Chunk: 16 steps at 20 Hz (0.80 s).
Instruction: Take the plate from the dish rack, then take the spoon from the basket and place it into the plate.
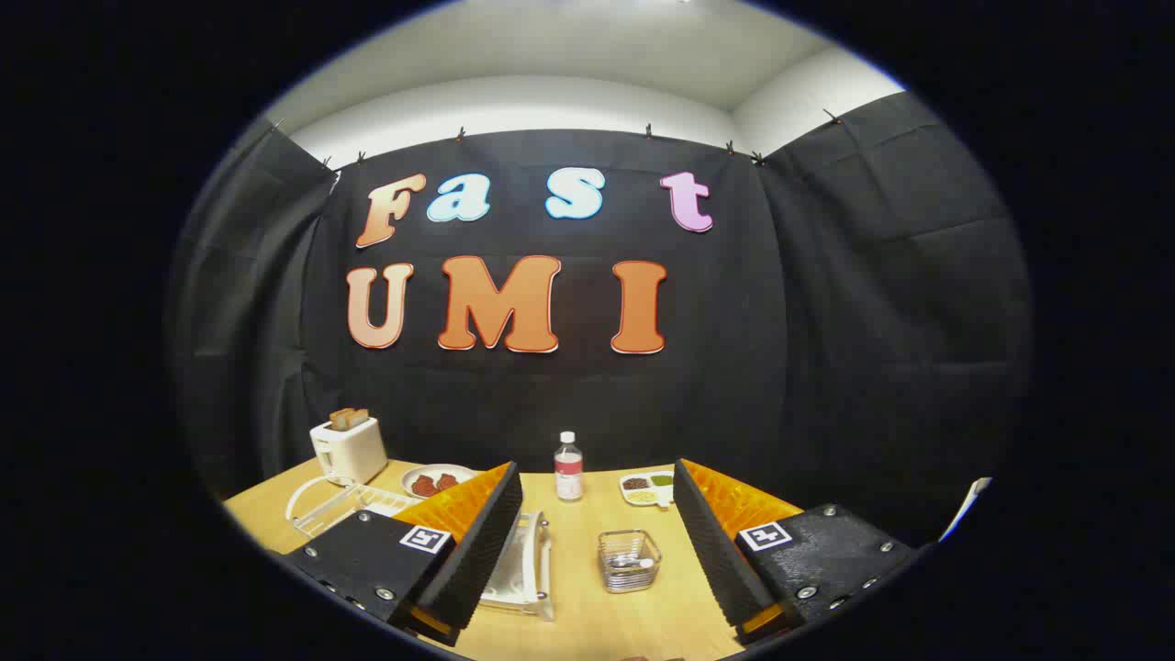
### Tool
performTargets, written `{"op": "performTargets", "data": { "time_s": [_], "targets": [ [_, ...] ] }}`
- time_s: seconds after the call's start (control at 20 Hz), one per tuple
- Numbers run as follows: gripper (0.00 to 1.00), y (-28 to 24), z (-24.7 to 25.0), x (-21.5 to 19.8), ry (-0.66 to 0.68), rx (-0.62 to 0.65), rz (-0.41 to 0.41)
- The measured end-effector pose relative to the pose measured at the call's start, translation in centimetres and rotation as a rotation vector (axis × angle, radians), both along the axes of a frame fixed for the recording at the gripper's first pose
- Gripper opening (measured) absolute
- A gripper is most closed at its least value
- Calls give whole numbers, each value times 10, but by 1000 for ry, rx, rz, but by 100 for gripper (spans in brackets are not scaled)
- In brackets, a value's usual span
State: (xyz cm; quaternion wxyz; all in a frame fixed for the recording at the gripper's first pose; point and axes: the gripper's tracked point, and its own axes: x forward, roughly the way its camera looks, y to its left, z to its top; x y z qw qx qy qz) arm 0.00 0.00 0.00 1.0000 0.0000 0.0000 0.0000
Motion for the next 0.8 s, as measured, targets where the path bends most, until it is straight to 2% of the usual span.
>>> {"op": "performTargets", "data": {
  "time_s": [0.15, 0.3, 0.45, 0.8],
  "targets": [
    [98, 19, 2, -4, 37, 53, 37],
    [98, 19, 6, 0, 19, 22, 12],
    [98, 33, 9, 0, 33, 19, 44],
    [98, 41, -5, 17, 104, 21, 53]
  ]
}}
